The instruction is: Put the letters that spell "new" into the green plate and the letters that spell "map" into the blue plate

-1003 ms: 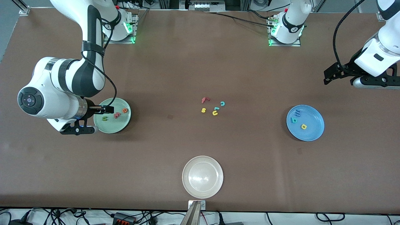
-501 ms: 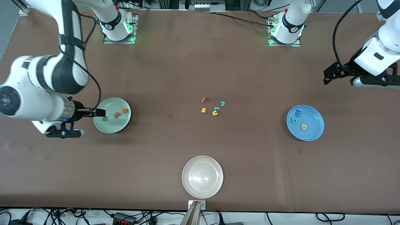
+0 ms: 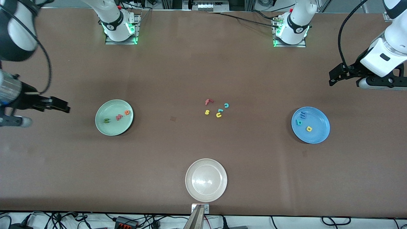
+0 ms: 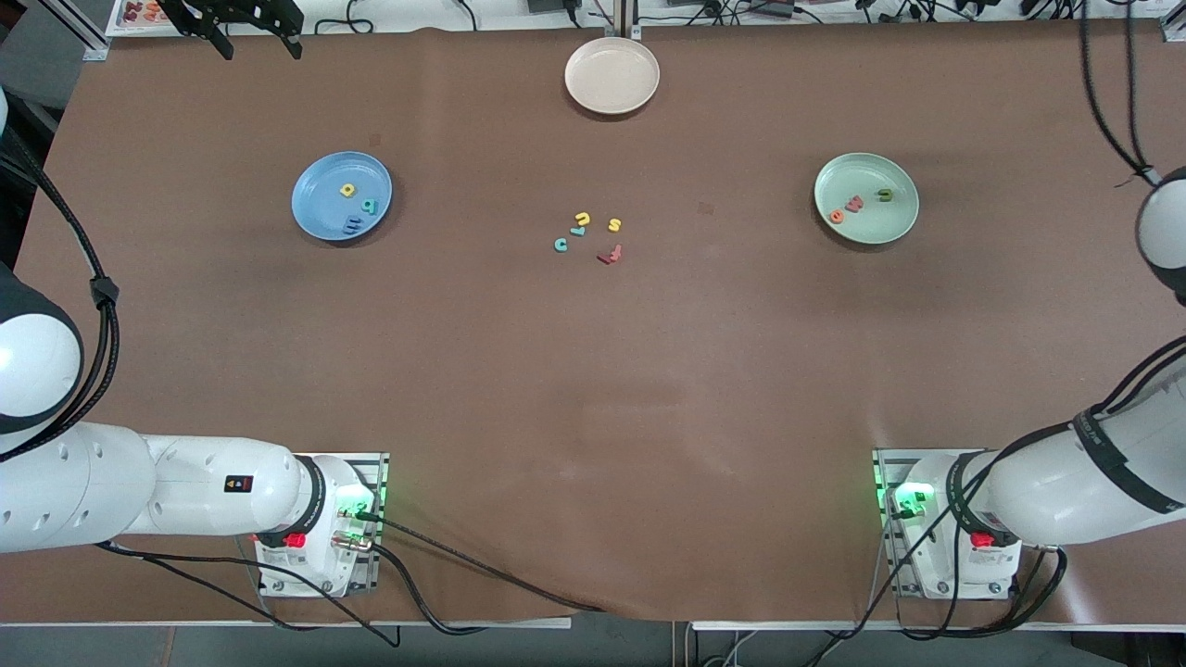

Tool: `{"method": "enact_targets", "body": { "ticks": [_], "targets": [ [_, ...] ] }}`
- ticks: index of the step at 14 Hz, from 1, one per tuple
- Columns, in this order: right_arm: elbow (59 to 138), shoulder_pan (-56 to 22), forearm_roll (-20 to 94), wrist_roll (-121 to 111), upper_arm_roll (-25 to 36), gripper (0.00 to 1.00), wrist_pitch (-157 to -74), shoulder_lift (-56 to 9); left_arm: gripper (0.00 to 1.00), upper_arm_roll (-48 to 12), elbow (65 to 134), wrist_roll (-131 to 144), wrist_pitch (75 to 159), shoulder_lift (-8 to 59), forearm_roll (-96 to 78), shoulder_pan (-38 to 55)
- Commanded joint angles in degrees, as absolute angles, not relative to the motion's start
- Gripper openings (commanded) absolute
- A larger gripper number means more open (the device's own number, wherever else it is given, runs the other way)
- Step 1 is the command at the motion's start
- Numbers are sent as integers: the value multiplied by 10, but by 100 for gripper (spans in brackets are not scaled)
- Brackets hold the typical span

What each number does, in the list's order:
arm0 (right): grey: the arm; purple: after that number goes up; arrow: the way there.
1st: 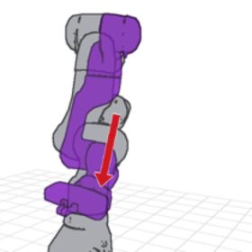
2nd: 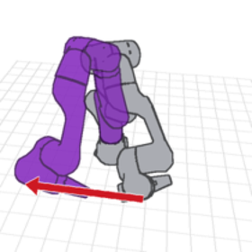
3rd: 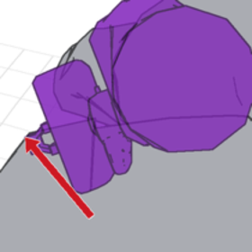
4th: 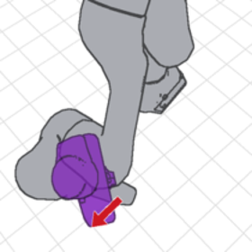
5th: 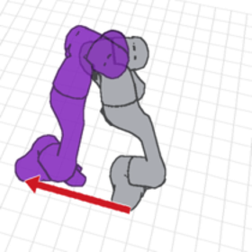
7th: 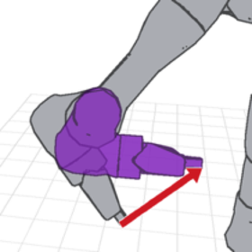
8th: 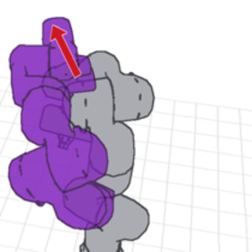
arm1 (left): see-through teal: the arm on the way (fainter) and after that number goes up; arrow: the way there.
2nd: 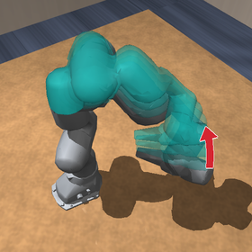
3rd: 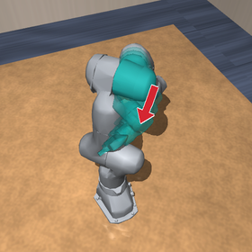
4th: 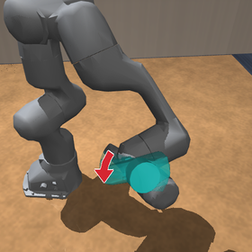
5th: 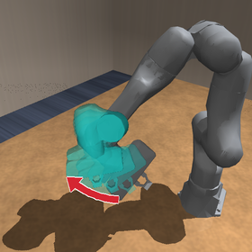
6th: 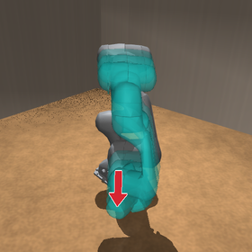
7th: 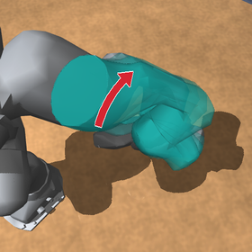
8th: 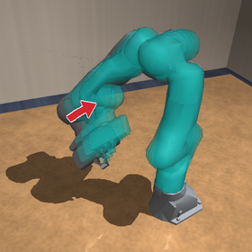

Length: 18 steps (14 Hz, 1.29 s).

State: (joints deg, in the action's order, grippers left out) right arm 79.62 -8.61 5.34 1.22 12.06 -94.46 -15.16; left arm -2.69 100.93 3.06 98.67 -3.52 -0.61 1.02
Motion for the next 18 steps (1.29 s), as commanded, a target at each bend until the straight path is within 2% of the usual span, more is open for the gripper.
{"method": "enact_targets", "body": {
  "ticks": [1,3,8,10,18],
  "targets": [
    [805,13,13,9,43,100,-942,-114,100,-33,1001,22,968,-36,-11,4],
    [807,50,-14,-31,20,100,-940,-102,100,-33,1000,25,965,-35,-11,3],
    [849,52,-22,-53,19,100,-937,-70,100,-32,1001,20,961,-35,-11,-3],
    [853,50,-15,-48,19,100,-912,-67,100,-32,1000,25,961,-34,-11,-1],
    [975,48,-19,-39,19,100,-954,26,100,-33,999,21,961,-35,-11,0]
  ]
}}
